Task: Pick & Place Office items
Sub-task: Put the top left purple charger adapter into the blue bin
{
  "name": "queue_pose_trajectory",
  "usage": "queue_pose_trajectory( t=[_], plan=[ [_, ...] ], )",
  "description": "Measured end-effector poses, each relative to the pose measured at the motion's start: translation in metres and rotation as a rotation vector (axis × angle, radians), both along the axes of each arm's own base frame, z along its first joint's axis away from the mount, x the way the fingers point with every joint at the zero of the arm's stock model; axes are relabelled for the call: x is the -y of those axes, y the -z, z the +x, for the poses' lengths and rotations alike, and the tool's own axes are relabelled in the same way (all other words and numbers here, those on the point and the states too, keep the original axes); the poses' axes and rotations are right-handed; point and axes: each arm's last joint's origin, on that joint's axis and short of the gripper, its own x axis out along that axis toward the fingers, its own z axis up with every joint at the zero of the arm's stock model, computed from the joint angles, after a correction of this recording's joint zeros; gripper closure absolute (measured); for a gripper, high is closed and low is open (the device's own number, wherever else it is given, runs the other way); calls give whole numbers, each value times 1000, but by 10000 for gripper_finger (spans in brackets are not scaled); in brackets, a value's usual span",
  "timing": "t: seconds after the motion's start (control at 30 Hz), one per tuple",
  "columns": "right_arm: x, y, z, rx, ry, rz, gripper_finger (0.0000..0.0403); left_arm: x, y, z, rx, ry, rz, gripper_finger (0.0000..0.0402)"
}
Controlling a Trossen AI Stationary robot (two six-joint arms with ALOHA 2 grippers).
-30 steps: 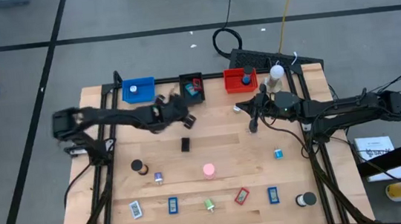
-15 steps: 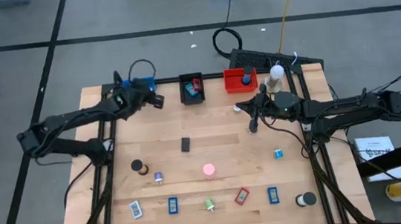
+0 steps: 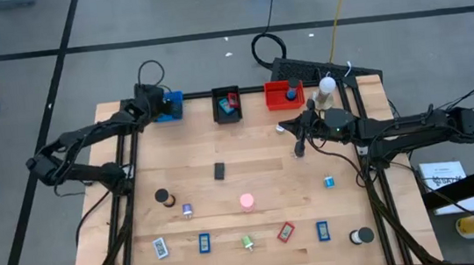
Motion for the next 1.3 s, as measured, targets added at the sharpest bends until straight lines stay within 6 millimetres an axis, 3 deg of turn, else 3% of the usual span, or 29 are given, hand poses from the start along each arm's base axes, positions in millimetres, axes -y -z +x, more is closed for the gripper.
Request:
queue_pose_trajectory(
  t=[0.27, 0.47, 0.77, 1.07, 1.3],
  plan=[
    [0, 0, 0, 0, 0, 0, 402, 8, 29, -19, -72, -157, -8, 265],
    [0, 0, 0, 0, 0, 0, 402, 5, 24, -15, 27, -124, 47, 265],
    [0, -1, 0, 7, -1, -3, 402, -14, 9, -6, 91, -105, 69, 265],
    [0, -1, 0, 4, -2, -9, 402, -40, 37, 4, 58, -146, -47, 265],
    [0, -1, 0, 2, -3, -14, 402, -47, 47, 5, 40, -158, -68, 265]
  ],
)
